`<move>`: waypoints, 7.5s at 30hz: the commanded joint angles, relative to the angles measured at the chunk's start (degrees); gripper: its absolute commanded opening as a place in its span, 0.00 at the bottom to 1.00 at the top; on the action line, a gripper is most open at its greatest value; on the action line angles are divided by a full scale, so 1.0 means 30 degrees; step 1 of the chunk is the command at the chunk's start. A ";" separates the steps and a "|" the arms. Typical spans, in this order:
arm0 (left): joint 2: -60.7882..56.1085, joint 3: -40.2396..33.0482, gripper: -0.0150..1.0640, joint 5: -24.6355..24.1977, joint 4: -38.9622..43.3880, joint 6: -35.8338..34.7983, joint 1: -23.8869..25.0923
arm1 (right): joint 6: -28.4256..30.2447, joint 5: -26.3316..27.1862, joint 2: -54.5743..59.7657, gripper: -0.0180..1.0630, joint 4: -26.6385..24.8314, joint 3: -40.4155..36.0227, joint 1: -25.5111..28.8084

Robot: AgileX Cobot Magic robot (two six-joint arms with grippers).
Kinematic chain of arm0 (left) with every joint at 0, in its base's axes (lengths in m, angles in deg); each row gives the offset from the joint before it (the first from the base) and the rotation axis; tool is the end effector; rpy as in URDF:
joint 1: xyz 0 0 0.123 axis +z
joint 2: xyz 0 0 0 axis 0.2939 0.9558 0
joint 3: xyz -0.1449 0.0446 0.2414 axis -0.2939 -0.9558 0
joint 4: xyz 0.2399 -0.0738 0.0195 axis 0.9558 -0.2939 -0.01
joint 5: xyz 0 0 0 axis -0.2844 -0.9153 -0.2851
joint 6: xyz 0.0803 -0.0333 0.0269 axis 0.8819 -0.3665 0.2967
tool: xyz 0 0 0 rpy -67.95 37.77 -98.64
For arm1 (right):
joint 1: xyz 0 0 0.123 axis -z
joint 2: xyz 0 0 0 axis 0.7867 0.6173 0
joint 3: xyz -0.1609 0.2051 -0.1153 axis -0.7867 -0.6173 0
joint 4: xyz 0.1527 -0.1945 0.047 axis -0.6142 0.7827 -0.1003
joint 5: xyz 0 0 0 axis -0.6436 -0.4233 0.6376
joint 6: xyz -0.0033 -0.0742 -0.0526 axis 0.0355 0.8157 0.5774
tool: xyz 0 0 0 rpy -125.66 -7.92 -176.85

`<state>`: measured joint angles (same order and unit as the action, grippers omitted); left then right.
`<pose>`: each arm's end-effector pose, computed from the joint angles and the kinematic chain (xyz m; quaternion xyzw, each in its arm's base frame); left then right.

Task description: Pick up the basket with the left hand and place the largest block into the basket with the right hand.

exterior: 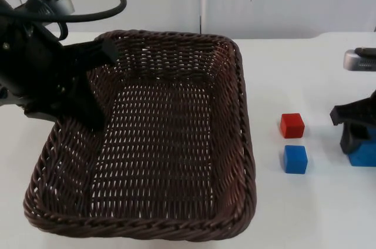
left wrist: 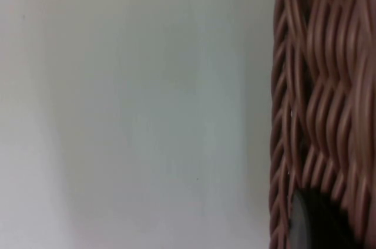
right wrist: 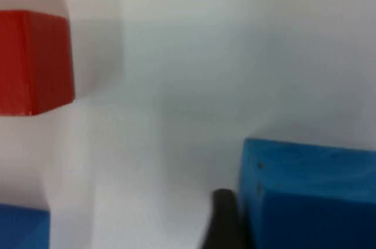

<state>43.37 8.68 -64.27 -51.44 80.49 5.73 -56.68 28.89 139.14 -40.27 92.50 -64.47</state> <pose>0.2810 -0.0944 0.1954 0.0132 0.9701 -0.2291 0.0789 0.3509 0.0788 0.1488 -0.0338 0.9811 0.0368 0.1870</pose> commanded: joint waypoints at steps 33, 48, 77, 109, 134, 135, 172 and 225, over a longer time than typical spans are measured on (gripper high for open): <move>-0.0303 0.0015 0.01 0.0396 -0.0704 0.0059 0.0040 | 0.0660 -0.3743 -1.0190 0.01 0.0597 0.0050 -0.0060; -0.0303 0.0015 0.01 0.0396 -0.0591 0.0059 0.0040 | 0.1177 -0.3691 -1.0349 0.01 0.0424 0.0050 -0.0060; -0.0303 0.0015 0.01 0.0360 -0.0671 0.0059 0.0040 | 0.6786 -0.4798 -0.8196 0.01 -0.4328 0.3987 -0.9024; -0.0303 0.0015 0.01 0.0398 -0.0750 0.0059 0.0040 | 1.1727 -0.4873 -0.3921 0.01 -0.1242 0.7953 -1.0902; -0.0303 0.0015 0.01 0.0343 -0.0750 0.0059 0.0040 | 0.9039 -0.3304 -0.1169 0.60 -0.1413 0.7994 -1.0834; -0.0303 0.0015 0.01 0.0343 -0.0750 0.0059 0.0040 | 0.8991 -0.3304 -0.1252 0.62 -0.1413 0.7994 -1.0834; -0.0303 0.0015 0.01 0.0396 -0.1063 0.0059 0.0040 | 0.7343 -0.7076 -0.8388 0.63 -0.1094 0.7930 -1.0834; 0.5994 0.2418 0.01 0.3484 -0.2170 0.3070 0.0040 | 0.4553 -0.7326 -2.6381 0.63 -0.2069 -0.3373 -1.0834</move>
<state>61.45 15.43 -53.99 -55.89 89.11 5.73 -42.82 7.26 60.47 -46.11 82.46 -97.11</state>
